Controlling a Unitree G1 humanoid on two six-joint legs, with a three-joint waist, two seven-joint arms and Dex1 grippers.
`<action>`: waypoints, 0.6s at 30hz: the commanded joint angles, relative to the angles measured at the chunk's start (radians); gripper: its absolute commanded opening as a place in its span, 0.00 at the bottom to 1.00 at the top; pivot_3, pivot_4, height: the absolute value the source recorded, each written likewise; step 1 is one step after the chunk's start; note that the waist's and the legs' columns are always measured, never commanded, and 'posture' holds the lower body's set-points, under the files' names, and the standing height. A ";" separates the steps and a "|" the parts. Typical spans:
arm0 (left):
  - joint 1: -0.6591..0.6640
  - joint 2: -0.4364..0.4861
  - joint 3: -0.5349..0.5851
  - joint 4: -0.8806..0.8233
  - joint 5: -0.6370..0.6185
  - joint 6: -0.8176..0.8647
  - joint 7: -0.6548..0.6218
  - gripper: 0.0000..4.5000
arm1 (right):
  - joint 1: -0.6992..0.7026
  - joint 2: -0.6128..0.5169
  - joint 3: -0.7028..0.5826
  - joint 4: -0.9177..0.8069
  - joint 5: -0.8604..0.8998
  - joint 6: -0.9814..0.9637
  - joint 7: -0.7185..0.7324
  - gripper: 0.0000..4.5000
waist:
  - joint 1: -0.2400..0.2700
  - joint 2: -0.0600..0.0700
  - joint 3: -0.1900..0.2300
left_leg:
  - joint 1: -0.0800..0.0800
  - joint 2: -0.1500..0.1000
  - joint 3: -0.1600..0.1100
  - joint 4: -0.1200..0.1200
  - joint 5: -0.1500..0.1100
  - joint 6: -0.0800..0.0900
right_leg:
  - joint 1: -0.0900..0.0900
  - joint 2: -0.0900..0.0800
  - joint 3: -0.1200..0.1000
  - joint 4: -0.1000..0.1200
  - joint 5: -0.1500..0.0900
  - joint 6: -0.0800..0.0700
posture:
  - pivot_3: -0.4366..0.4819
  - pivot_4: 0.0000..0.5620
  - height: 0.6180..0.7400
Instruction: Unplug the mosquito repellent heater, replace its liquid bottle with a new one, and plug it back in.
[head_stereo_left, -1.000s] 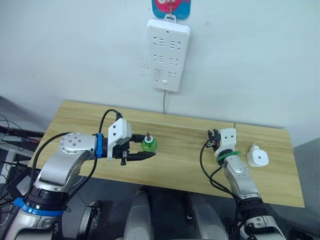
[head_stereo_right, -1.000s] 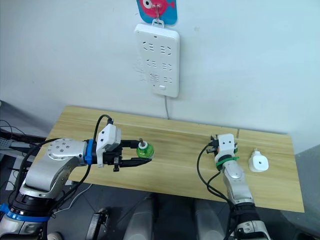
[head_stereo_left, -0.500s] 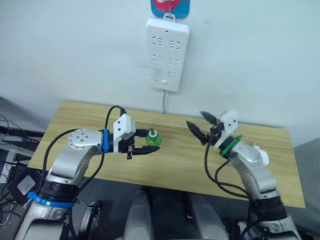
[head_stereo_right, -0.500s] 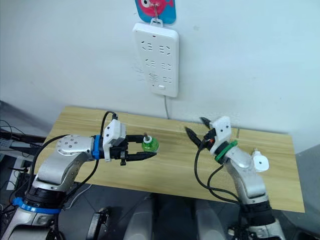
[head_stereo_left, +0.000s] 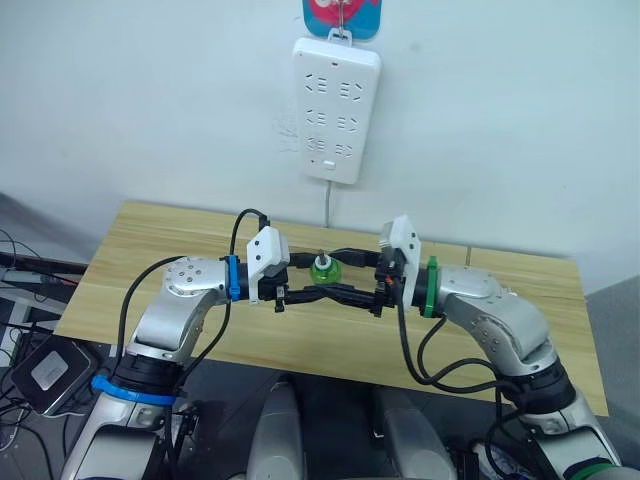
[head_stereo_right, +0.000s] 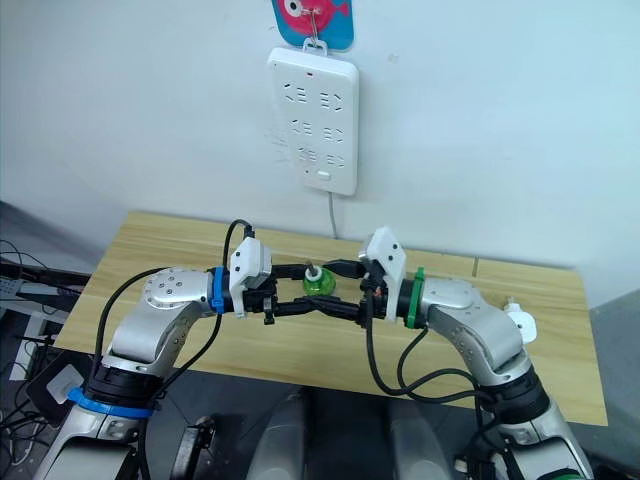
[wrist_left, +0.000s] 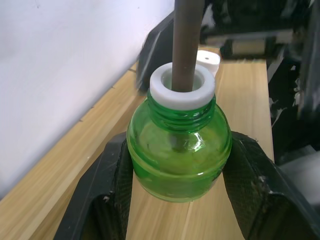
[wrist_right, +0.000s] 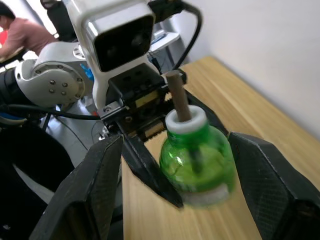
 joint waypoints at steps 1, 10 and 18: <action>0.011 0.003 0.008 -0.039 -0.007 -0.010 0.005 0.49 | -0.012 0.008 0.023 0.005 -0.044 -0.049 0.019 0.78 | 0.001 0.000 0.000 | 0.000 0.000 0.000 0.000 0.000 0.000 | 0.000 0.000 0.000 0.000 0.000 0.000 | 0.54 0.45 1.00; 0.031 -0.003 0.005 -0.068 -0.012 -0.002 0.020 0.49 | -0.010 0.071 0.029 0.022 -0.099 -0.115 0.001 0.51 | 0.002 -0.001 -0.001 | 0.000 0.000 -0.002 0.000 0.002 -0.004 | 0.000 0.000 -0.002 0.001 0.000 -0.001 | 0.55 0.43 1.00; 0.034 -0.003 0.008 -0.067 -0.014 -0.001 0.018 0.49 | 0.004 0.076 0.002 0.007 -0.085 -0.129 0.014 0.19 | 0.002 -0.003 -0.005 | 0.000 0.000 -0.003 0.000 0.003 -0.006 | 0.001 0.000 -0.003 0.002 0.001 -0.001 | 0.54 0.42 1.00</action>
